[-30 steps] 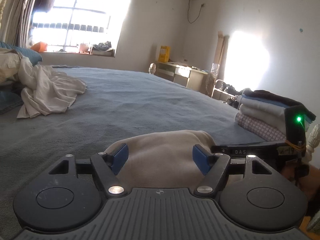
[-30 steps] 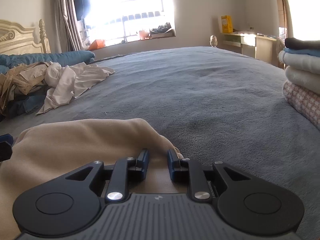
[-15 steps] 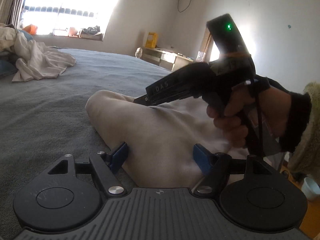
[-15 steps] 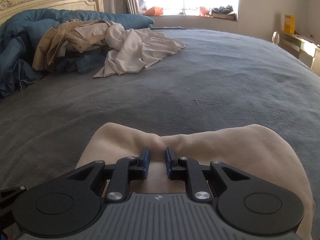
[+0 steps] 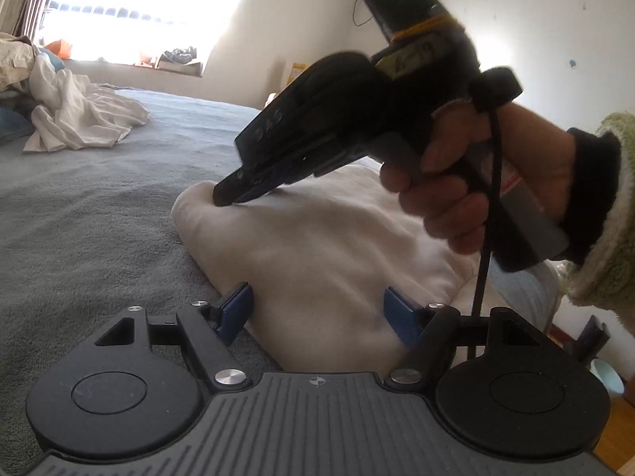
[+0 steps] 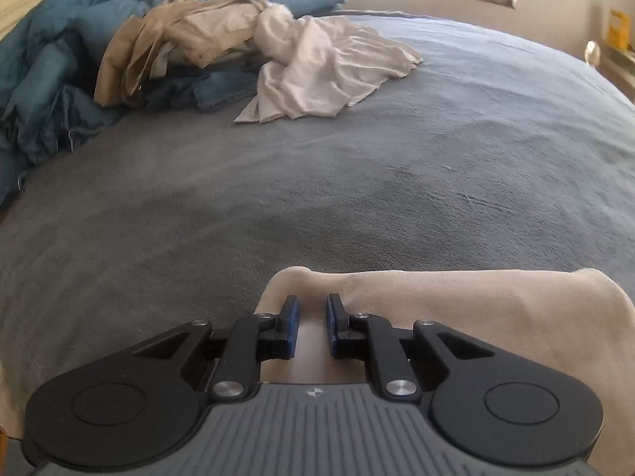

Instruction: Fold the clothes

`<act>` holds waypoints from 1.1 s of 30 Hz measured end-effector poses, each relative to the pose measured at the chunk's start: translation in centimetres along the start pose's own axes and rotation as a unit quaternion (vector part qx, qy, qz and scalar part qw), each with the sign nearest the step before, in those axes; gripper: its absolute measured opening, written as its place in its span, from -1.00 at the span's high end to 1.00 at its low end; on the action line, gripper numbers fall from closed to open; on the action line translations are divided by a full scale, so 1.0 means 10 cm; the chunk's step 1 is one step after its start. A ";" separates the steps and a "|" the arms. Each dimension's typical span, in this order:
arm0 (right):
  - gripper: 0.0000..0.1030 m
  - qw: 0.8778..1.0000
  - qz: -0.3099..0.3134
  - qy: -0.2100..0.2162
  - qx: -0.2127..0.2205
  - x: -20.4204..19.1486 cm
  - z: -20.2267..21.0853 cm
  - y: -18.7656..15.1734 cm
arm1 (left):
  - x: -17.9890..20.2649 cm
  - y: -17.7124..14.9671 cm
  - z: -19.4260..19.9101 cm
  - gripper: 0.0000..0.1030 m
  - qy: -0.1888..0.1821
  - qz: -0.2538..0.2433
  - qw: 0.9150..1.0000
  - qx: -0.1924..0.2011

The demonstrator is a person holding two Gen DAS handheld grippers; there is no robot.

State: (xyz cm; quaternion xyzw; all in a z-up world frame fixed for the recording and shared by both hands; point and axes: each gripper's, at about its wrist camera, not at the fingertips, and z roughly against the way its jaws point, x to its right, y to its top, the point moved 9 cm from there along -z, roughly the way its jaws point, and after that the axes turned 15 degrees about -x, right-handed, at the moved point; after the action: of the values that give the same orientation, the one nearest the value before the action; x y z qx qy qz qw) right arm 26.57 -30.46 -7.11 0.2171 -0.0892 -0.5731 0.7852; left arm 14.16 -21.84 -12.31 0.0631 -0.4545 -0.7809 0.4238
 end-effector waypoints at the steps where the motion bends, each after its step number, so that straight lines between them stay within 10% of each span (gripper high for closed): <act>1: 0.67 1.000 0.002 -0.018 0.021 0.05 0.17 0.00 | -0.01 0.02 0.03 -0.42 0.005 -0.003 1.000 0.002; 8: 0.60 0.984 -0.111 -0.094 0.106 1.15 0.92 -0.14 | 0.04 0.37 0.12 -0.45 0.040 -0.042 0.998 0.030; 13: 0.66 0.986 -0.143 -0.088 0.014 1.66 0.16 -0.53 | 0.06 0.47 -0.31 -0.47 0.077 -0.077 0.994 -0.033; 23: 0.62 0.980 -0.149 -0.054 0.117 1.66 1.02 -0.84 | 0.18 0.34 -0.33 -0.60 0.138 -0.137 0.979 -0.065; 29: 0.66 0.992 -0.086 -0.089 0.029 1.38 0.37 -1.45 | 0.21 0.34 -0.35 -0.62 0.145 -0.141 0.977 -0.074; 33: 0.66 0.985 -0.128 -0.079 0.082 1.39 0.48 -1.57 | 0.24 0.32 -0.35 -0.64 0.156 -0.164 0.971 -0.078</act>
State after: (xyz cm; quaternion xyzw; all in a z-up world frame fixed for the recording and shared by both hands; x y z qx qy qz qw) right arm 15.68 -48.52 -11.33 0.2442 -0.1692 -0.6749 0.6754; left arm 16.22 -26.60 -11.20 0.2247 -0.3038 -0.8531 0.3596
